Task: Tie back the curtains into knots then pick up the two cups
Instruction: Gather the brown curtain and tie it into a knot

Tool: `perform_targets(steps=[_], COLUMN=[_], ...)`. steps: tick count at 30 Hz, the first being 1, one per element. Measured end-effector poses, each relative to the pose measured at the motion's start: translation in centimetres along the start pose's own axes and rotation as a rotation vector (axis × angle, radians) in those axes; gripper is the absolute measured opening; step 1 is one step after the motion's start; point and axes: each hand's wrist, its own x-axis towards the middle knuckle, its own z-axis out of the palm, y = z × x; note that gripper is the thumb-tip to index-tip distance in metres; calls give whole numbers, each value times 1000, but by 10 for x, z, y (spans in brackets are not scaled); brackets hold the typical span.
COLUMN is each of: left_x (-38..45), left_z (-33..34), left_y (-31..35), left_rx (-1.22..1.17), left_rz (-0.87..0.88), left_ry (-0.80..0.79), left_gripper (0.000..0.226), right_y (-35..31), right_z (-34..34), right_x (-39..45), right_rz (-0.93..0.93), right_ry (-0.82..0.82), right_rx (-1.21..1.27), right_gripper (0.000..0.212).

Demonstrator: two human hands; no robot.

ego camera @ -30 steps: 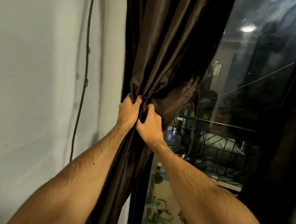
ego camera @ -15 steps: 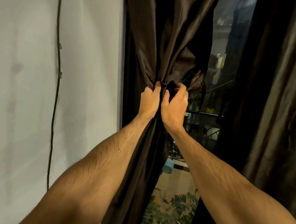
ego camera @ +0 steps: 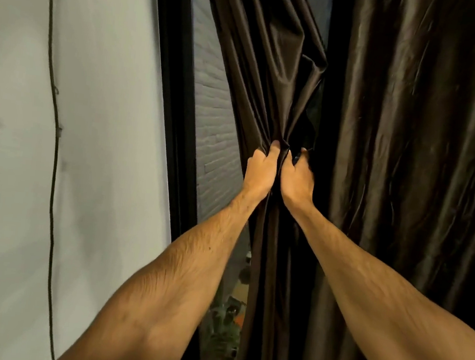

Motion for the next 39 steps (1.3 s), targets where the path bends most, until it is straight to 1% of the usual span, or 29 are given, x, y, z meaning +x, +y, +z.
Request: perform_targets(steps=[2,4,8,11,12,14,16,17,18,21,23,25,26,27,28,30,31,32,33,36,38,39], left_x=[2,4,5,9,12,20,25,26,29,42,50,58,64,69,73,81,85,89,93,104,108,110], left_z=[-12,-30,-71,-103,-113,-130,-144,-152,-159,-180,-187,-188,-189,-190,-190,-192,-193,-193,-193,-194,-196,-197], left_y=[-10,-20,-40,-57,-64,-75,-83,-86,-90,-101,-105,-109,-112,-115,-117,-120,-121,-122,-123,-128,-129,-130], left_rx=[-27,-58,-49,-4,-19,-124,-231,-261,-278,-290,-213,-136,-141,-170,-192,-206,-198,-183,-164,-103,-81,-75], left_rz=[-37,-68,-15,20,19,1,23,57,81,60,42,44,28,9,-13,-49,-60,-66,-66,-74,-88,-91], left_ry=[47,82,146,232,225,152,39,-30,-95,-222,-212,-150,-122,-102,-84,-41,-31,-31,-29,19,35,34], left_gripper=[58,55,52,58,60,58,53,55,60,82,95,96,90,79,65,34,25,22,24,44,60,68], right_y=[-2,-6,-19,-24,-24,-28,-31,-32,-33,-32,-31,-26,-29,-29,-32,-30,-28,-25,-22,-18,-19,-20], right_z=[6,17,51,80,88,103,116,121,126,142,148,156,156,156,154,155,155,156,156,152,148,148], right_x=[-4,-10,-26,-36,-38,-44,-48,-49,-49,-42,-41,-34,-32,-31,-31,-28,-27,-27,-26,-22,-19,-17], right_rz=[35,44,55,-19,-54,-113,-142,-157,-156,-159,-188,-268,-278,-270,-282,-380,-432,-470,-500,-529,-503,-450], right_ry=[-106,-191,-254,-315,-342,-398,-443,-448,-449,-444,-440,-396,-406,-428,-443,-435,-420,-394,-353,-167,-58,-33], right_rx=[-8,8,39,-3,-34,-70,-70,-78,-87,-97,-102,-95,-121,-161,-185,-202,-204,-228,-255,-335,-378,-388], right_gripper=[58,55,50,41,38,34,28,22,17,21,20,37,35,23,16,26,27,25,21,16,27,37])
